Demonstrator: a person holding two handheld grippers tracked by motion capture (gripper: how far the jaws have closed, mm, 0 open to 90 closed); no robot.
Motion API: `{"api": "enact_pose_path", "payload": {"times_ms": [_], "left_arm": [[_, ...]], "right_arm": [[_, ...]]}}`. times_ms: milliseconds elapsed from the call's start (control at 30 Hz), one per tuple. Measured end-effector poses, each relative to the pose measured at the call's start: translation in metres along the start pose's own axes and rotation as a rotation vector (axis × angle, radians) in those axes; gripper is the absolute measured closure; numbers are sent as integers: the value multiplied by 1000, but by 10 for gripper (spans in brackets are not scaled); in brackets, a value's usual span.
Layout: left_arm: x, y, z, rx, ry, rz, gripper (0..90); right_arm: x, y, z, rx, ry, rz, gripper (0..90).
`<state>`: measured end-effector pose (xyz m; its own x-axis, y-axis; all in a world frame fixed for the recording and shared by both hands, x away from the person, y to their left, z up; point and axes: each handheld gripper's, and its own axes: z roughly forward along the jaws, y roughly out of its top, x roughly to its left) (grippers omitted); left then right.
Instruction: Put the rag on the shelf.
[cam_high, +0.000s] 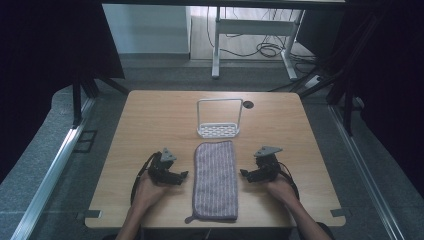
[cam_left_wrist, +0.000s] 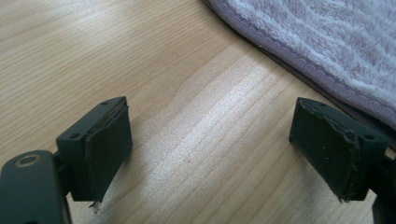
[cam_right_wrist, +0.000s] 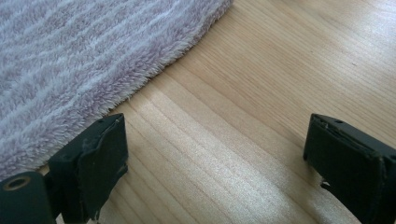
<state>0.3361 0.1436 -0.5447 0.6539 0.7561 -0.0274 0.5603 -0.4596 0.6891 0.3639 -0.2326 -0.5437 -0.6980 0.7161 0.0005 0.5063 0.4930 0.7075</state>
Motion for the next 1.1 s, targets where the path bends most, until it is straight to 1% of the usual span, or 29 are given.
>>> {"api": "enact_pose_path", "payload": {"times_ms": [67, 133, 167, 233, 367, 533, 900, 1000, 1033, 1100], "left_arm": [[-1, 0, 0, -3, 4, -8, 132], [-1, 0, 0, -2, 4, -8, 132], [-2, -1, 0, -1, 13, -20, 128], [-2, -1, 0, -2, 17, -25, 126], [-2, -1, 0, -3, 17, -26, 124], [-2, -1, 0, -3, 17, -26, 124], [-3, -1, 0, -4, 22, -28, 124], [-3, 0, 0, -2, 28, -34, 124], [-3, 2, 0, 11, 24, -34, 126], [-3, 4, 0, 24, 16, -38, 131]], "right_arm": [[0, 0, 0, 0, 0, -1, 58], [0, 0, 0, 0, 0, -1, 58], [0, 0, 0, 0, 0, -1, 58], [0, 0, 0, 0, 0, 0, 58], [1, 0, 0, 4, -8, 3, 54], [0, 1, 1, 0, 1, 2, 49], [0, 2, 1, 8, 2, -1, 49], [0, 3, 1, 19, 2, 1, 59], [0, 4, 0, 29, 7, 6, 83], [0, 6, -1, 40, 8, 1, 107]]}}
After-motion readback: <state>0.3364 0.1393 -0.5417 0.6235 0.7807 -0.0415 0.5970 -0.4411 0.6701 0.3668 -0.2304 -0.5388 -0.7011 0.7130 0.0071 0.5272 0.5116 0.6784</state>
